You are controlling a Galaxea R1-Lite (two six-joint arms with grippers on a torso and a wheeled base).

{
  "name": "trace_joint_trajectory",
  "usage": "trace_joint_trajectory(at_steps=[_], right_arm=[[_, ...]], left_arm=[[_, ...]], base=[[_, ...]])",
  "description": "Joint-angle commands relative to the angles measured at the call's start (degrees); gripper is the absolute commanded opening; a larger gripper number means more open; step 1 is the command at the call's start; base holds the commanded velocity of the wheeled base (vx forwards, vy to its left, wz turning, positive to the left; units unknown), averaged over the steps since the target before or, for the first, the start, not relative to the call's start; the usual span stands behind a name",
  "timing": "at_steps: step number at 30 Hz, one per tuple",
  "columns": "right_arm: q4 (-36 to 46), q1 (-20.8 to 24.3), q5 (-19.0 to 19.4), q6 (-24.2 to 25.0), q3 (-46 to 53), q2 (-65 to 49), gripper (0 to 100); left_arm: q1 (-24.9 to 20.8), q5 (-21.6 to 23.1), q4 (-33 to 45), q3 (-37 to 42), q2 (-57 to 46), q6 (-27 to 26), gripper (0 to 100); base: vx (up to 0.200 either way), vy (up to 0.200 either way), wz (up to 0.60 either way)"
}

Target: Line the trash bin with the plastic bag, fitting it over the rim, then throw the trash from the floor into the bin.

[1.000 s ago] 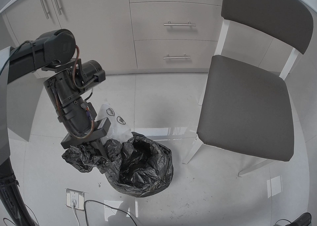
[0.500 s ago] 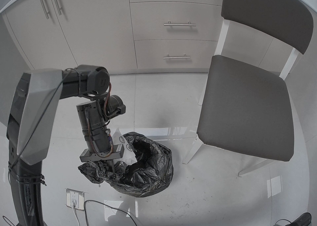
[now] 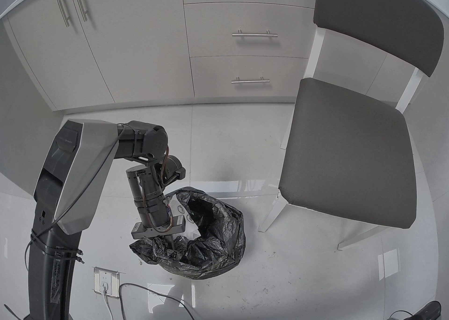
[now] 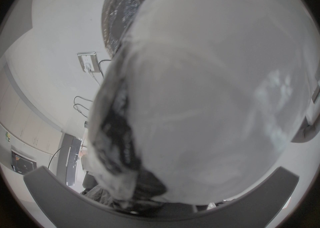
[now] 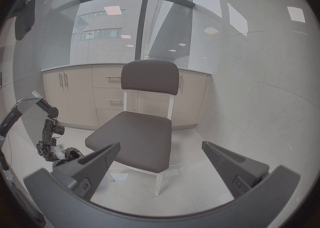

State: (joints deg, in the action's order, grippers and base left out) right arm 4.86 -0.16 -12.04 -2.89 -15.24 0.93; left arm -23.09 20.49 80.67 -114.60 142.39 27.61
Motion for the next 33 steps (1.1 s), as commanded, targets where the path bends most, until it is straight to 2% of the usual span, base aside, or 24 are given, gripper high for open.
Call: trace_joint_trajectory(at_steps=[1, 8, 15, 16, 31, 32, 33], right_arm=[[-0.03, -0.02, 0.00, -0.01, 0.03, -0.93, 100], [-0.03, -0.02, 0.00, 0.16, 0.38, -0.93, 100], [-0.03, -0.02, 0.00, 0.16, 0.38, -0.93, 100], [-0.03, -0.02, 0.00, 0.16, 0.82, -0.93, 100], [-1.08, -0.02, -0.08, -0.01, 0.74, -0.93, 100], [-1.08, -0.02, -0.08, -0.01, 0.74, -0.93, 100], [-1.08, -0.02, -0.08, 0.08, 0.82, -0.93, 100]], left_arm=[[-0.20, -0.01, -2.97, 0.01, 3.07, 0.07, 0], [-0.64, -0.19, -7.36, 0.01, 5.45, 0.25, 0], [-0.82, -0.19, -8.42, 0.01, 6.24, 0.34, 0], [-0.99, -0.28, -9.56, 0.01, 6.32, 1.83, 0], [-1.26, -0.45, -14.84, 0.01, 6.24, 4.73, 0], [-1.26, -0.45, -14.84, 0.01, 6.24, 4.73, 100], [-1.61, -0.54, -14.75, 0.01, 6.15, 4.73, 100]], base=[[0.000, 0.000, 0.00], [0.000, 0.000, 0.00], [0.000, 0.000, 0.00], [0.000, 0.000, 0.00], [0.000, 0.000, 0.00], [0.000, 0.000, 0.00], [0.000, 0.000, 0.00]])
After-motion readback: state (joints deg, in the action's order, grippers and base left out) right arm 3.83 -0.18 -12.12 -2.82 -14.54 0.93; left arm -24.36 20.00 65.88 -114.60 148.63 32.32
